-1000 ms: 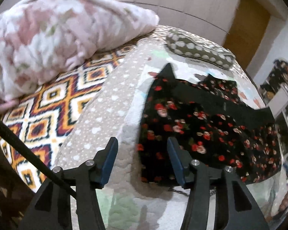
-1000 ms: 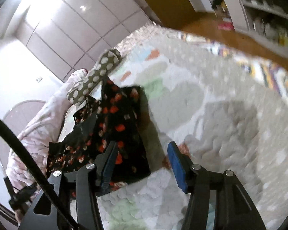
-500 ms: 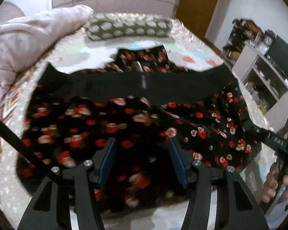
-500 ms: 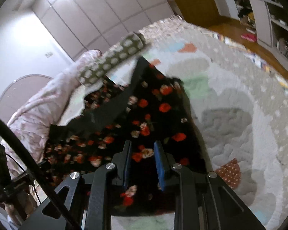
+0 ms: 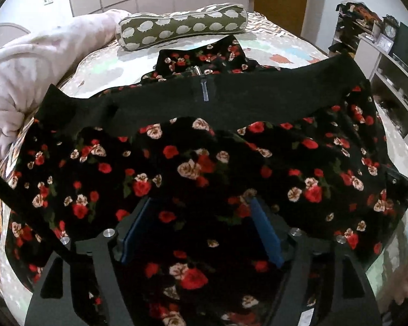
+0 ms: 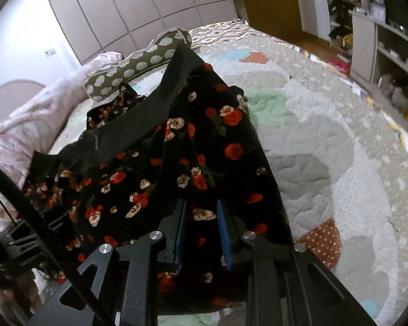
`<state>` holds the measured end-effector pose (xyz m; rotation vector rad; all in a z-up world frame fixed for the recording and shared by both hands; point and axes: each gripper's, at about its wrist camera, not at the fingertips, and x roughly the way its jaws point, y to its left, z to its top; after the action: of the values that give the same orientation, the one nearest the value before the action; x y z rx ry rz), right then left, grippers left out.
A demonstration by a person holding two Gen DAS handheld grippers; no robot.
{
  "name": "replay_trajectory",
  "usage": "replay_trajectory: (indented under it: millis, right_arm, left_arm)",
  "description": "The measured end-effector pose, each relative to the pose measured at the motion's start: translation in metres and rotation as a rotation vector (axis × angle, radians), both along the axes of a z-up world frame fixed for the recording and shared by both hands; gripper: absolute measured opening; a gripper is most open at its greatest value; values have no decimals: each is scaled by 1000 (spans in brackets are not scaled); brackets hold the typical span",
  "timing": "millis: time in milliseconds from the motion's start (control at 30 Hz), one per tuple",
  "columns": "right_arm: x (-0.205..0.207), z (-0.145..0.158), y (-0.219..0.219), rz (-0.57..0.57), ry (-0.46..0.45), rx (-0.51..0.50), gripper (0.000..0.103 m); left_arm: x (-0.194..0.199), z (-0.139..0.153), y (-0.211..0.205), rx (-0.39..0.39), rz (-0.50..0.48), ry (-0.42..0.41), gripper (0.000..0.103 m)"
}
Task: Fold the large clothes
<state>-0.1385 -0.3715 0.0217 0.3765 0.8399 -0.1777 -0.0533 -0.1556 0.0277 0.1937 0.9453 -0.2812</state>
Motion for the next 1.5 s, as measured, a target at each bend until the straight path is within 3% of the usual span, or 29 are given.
replay_trajectory:
  millis: [133, 300, 600, 1067, 1200, 1300, 1400, 1500]
  right_arm:
    - [-2, 6, 6, 3, 13, -58, 25]
    - [-9, 16, 17, 5, 22, -148, 39]
    - [-21, 28, 30, -25, 24, -295, 52]
    - [-30, 33, 23, -53, 15, -301, 64]
    - [-44, 38, -6, -85, -68, -142, 75]
    - [-63, 30, -50, -156, -143, 115, 78]
    - [-74, 13, -81, -196, -160, 315, 78]
    - [-78, -3, -91, -204, -167, 422, 78]
  left_arm:
    - [-3, -1, -2, 11, 12, -16, 74]
    - [-6, 0, -2, 14, 17, -25, 74]
    - [-7, 0, -1, 12, 17, -19, 76]
    - [-7, -1, -1, 11, 16, -19, 77]
    - [-6, -1, -2, 11, 17, -19, 77]
    - [-8, -2, -1, 8, 18, -22, 77]
    - [-8, -2, -1, 10, 17, -26, 77]
    - [-8, -2, -1, 11, 16, -27, 77]
